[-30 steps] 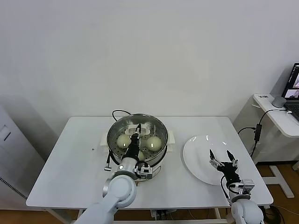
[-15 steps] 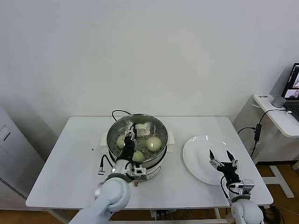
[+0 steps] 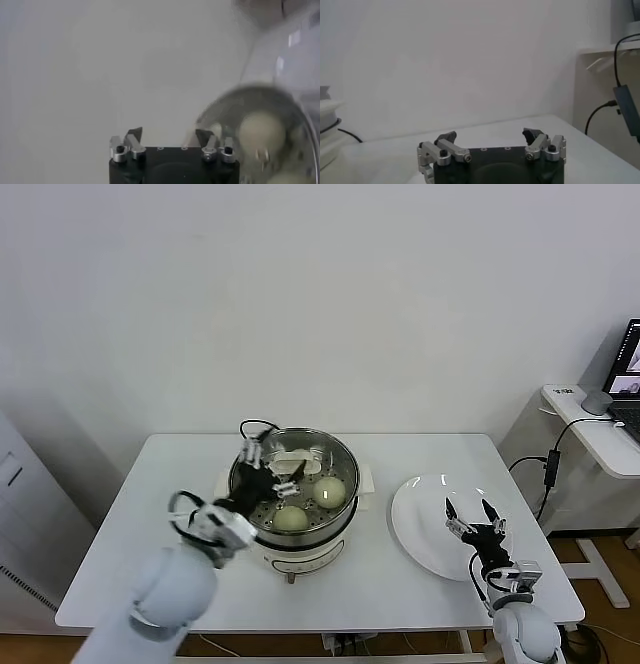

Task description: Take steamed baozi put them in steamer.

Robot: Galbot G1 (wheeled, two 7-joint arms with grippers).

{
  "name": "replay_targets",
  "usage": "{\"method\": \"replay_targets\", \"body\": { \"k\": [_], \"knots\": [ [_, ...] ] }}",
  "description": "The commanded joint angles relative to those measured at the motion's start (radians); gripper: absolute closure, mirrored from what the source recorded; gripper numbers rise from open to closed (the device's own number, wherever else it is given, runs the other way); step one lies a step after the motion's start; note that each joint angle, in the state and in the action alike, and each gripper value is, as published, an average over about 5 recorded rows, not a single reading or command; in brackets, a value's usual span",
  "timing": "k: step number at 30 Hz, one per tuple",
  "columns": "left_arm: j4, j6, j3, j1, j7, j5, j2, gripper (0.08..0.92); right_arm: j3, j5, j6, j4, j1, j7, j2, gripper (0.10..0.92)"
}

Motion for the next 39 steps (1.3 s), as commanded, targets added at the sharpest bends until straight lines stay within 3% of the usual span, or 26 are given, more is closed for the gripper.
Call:
{"method": "replay_targets", "body": {
  "k": [1,9,19,39],
  "knots": [
    [-0.017,-0.062,-0.403,0.107,-0.131,-0.977,-0.01,0.188,0.0,-0.028,-0.005,0.025,0.007,0.041,0.001,0.203],
    [0.144,-0.101,-0.47,0.201,-0.167,-0.831,0.021,0.177,-0.001,-0.04,-0.012,0.037,0.0,0.043,0.005,0.203],
    [0.323,-0.138,-0.471,0.21,-0.171,-0.759,0.032,0.177,0.011,-0.107,-0.035,0.059,-0.009,0.048,0.011,0.203],
    [0.474,-0.133,-0.419,0.181,-0.165,-0.667,0.003,0.177,0.003,-0.105,-0.082,0.064,-0.013,0.074,0.007,0.203]
  ]
}}
